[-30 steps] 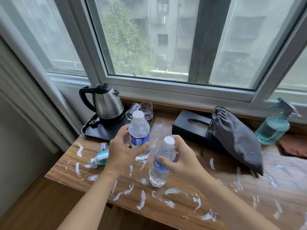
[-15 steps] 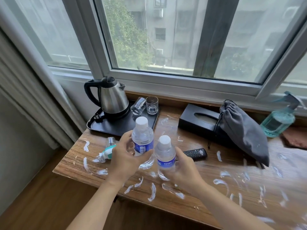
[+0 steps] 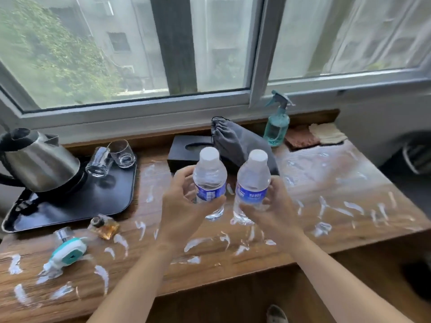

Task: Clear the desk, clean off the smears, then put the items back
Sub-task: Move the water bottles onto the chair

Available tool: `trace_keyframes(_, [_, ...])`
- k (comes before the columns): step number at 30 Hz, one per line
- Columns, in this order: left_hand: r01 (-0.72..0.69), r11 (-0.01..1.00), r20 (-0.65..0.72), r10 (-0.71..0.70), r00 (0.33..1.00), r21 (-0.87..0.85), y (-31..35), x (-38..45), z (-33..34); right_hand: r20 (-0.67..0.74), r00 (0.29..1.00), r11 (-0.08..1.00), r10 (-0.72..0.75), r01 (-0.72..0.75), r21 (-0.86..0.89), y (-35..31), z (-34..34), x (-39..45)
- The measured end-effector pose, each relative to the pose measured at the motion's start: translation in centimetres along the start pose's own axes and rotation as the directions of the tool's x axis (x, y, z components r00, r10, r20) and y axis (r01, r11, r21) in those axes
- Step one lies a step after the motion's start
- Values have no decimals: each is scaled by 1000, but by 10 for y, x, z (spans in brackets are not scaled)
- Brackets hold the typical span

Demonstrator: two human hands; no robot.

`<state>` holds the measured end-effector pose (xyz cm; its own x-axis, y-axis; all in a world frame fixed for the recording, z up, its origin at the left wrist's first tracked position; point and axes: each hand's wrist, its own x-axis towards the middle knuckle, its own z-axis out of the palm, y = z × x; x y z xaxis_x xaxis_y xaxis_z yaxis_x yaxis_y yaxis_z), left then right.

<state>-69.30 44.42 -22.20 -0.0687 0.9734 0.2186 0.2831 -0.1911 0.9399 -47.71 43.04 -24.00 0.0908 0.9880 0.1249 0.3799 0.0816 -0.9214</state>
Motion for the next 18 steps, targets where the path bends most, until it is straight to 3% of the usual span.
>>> trace_keyframes(4, [-33, 999, 137, 34, 990, -10, 19, 4, 71, -178, 983, 999, 34, -40, -30, 22, -68, -10])
trace_keyframes(10, [-44, 999, 285, 46, 957, -15, 47, -3, 198, -313, 947, 997, 66, -78, -23, 68, -183, -17])
trace_keyframes(18, [-16, 999, 344, 32, 938, -50, 102, -21, 372, -381, 924, 1000, 20, -24, -5, 126, -351, -21])
